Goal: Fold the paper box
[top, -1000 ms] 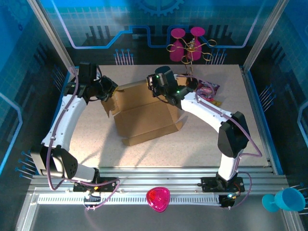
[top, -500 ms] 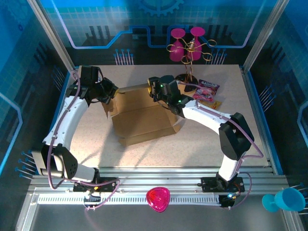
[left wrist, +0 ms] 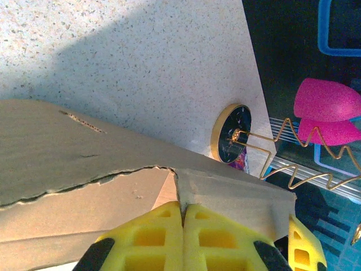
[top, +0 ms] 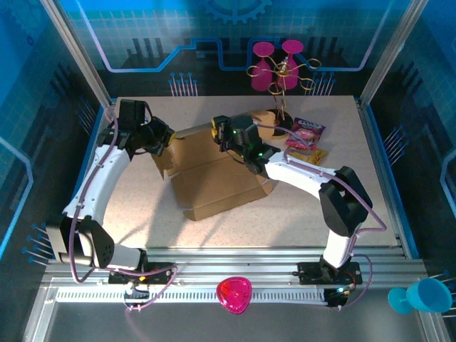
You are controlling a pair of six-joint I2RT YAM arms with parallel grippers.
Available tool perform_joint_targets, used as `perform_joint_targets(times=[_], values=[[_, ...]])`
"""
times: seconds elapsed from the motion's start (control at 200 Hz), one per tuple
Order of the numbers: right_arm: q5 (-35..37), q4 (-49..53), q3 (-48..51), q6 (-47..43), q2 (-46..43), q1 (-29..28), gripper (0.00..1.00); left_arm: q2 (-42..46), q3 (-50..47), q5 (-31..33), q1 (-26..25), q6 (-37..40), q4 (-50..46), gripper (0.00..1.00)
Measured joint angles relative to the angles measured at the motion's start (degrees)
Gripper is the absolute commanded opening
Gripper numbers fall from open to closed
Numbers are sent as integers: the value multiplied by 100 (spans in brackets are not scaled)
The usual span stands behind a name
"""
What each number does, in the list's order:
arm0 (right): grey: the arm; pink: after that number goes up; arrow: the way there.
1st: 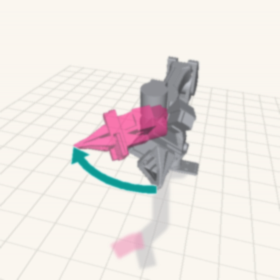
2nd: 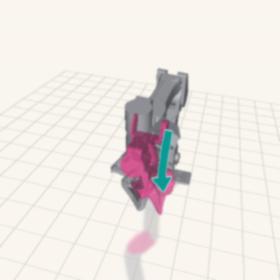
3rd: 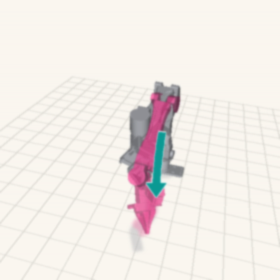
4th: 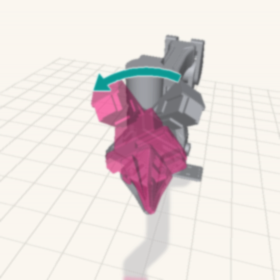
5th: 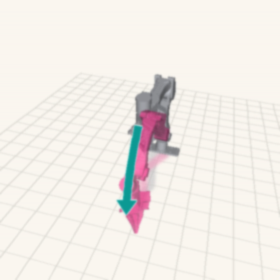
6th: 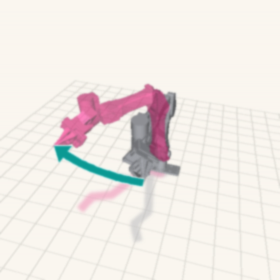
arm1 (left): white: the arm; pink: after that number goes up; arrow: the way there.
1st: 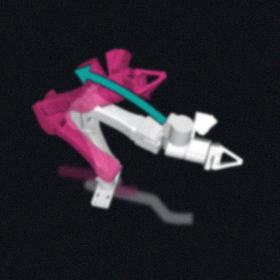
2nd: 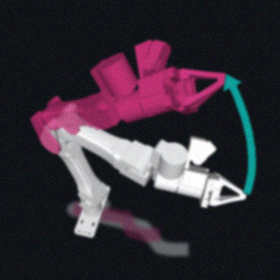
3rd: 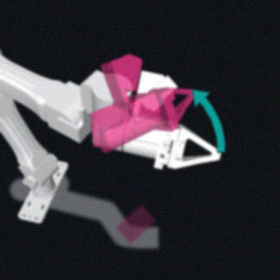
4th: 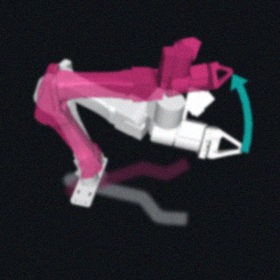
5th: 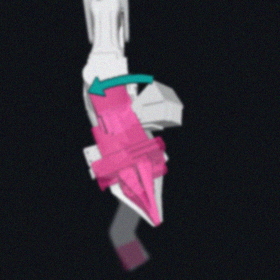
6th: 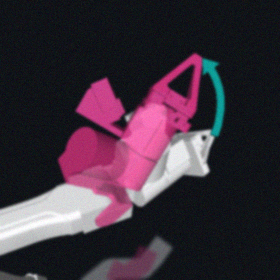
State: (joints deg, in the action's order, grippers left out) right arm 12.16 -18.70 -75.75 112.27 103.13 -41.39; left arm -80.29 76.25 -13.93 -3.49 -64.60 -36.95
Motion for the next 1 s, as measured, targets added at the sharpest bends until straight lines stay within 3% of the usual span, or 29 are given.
perform_joint_targets(times=[0.14,0.325,0.465,0.555,0.69,0.795,0.855,1.001], values=[[-2,46,-4,-7,72,-20,22,9,-24,-2,0,0,0,0],[-2,227,-92,-70,136,-17,0,11,-24,-2,0,2,15,0],[-20,409,-181,-87,136,0,0,20,59,-7,63,162,-79,45],[-24,682,-278,-81,92,74,0,186,125,-46,389,293,-205,56],[-26,1110,-385,-9,-111,225,0,728,-151,-138,1401,365,-181,50],[-66,1281,-485,118,-260,313,0,1091,-973,-326,2103,260,98,25],[-74,1353,-540,179,-310,323,0,1029,-1432,-439,2236,184,249,18],[-153,1510,-669,267,-328,339,0,404,-2310,-837,2256,26,844,14]])
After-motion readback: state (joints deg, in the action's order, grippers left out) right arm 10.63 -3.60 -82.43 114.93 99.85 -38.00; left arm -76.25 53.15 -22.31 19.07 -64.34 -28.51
